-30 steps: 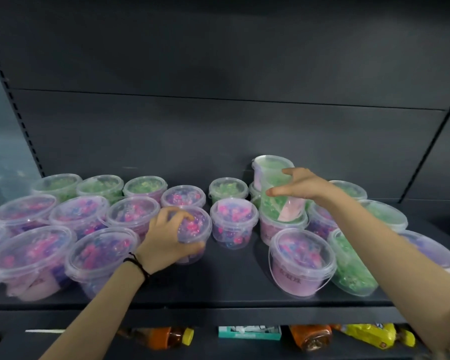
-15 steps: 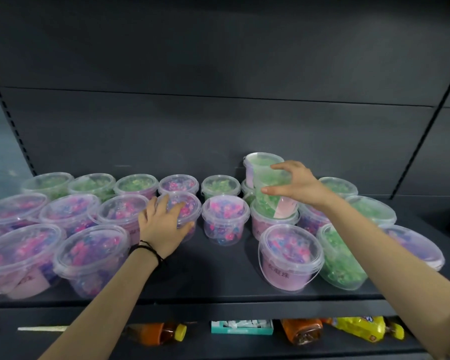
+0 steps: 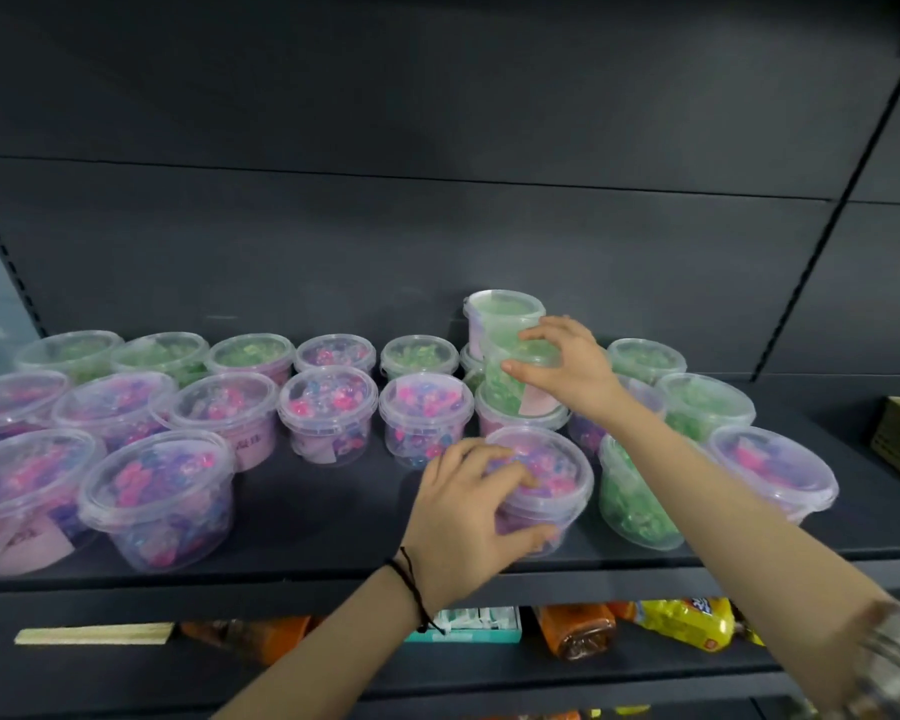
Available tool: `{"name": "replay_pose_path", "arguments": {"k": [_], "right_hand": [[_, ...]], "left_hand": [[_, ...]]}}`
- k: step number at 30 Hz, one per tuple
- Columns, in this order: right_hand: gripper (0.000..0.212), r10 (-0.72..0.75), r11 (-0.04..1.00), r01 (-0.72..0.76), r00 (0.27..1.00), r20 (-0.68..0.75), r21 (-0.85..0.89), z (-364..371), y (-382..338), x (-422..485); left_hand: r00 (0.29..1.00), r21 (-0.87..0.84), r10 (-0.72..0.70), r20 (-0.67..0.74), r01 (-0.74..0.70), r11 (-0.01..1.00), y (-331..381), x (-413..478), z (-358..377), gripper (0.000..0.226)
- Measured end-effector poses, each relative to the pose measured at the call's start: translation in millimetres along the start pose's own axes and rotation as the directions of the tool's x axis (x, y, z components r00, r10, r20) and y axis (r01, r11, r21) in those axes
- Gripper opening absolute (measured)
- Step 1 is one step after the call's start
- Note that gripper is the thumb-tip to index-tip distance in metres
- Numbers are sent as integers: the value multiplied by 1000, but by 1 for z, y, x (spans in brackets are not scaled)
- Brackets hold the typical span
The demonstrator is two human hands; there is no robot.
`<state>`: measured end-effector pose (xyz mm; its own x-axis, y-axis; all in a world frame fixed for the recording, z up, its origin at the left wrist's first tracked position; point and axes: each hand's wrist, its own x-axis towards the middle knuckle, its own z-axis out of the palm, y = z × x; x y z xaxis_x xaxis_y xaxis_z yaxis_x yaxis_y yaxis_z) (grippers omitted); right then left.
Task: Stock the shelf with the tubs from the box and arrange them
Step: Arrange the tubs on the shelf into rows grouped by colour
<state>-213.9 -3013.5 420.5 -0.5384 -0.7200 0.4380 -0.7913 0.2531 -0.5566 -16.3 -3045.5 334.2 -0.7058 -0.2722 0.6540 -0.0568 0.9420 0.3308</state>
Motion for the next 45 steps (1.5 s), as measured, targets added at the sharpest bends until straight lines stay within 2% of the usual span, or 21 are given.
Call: {"name": "replay_pose_path", "arguments": {"k": [4, 7, 12, 14, 18, 22, 24, 26, 29, 32, 35, 38, 40, 42, 45], "right_hand": [[32, -290, 957, 285, 950, -119, -58, 12, -6, -7], [31, -388, 922, 387, 922, -16, -11, 22, -22, -11], [31, -477, 863, 492, 868, 142, -110, 46, -43, -18], [32, -445, 882, 465, 876, 187, -79, 54, -50, -19], [40, -286, 942, 329, 893, 347, -69, 69, -55, -14], [40, -197, 960, 261, 890, 411, -104, 85, -54, -9], [32, -176, 964, 239, 902, 394, -116, 90, -56, -5], [25, -150, 970, 212, 909, 389, -120, 92, -58, 1], [20, -116, 986, 154, 900, 420, -58, 95, -68, 7], [20, -162, 987, 149, 900, 406, 63, 105, -87, 16], [24, -201, 977, 151, 890, 410, 151, 124, -114, 27], [30, -195, 978, 145, 897, 396, 153, 147, -143, 46], [35, -193, 978, 145, 895, 402, 148, 162, -163, 61], [43, -187, 979, 131, 879, 440, 155, 178, -182, 77], [57, -156, 988, 132, 851, 501, 83, 206, -207, 103]], "left_hand": [[997, 84, -58, -49, 62, 995, -16, -6, -17, 39], [993, 179, -77, -90, 92, 980, -28, -11, -31, 46], [989, 369, -111, -101, 141, 919, -41, -21, -57, 56], [984, 456, -142, -107, 176, 872, -46, -26, -69, 57], [963, 604, -244, -113, 262, 753, -63, -35, -93, 58], [941, 652, -314, -124, 316, 689, -73, -40, -106, 59], [939, 649, -327, -103, 313, 693, -75, -40, -107, 62], [950, 620, -311, -36, 265, 739, -80, -39, -113, 65], [926, 450, -374, 54, 312, 837, -96, -37, -138, 61], [899, 455, -439, 10, 386, 802, -124, -33, -173, 61], [831, 541, -545, 112, 409, 735, -153, -33, -202, 86], [773, 562, -601, 202, 412, 718, -174, -36, -211, 117], [751, 570, -612, 248, 398, 719, -186, -38, -210, 126], [762, 529, -589, 267, 395, 751, -198, -39, -209, 123], [817, 450, -516, 256, 372, 812, -216, -40, -209, 100]]}}
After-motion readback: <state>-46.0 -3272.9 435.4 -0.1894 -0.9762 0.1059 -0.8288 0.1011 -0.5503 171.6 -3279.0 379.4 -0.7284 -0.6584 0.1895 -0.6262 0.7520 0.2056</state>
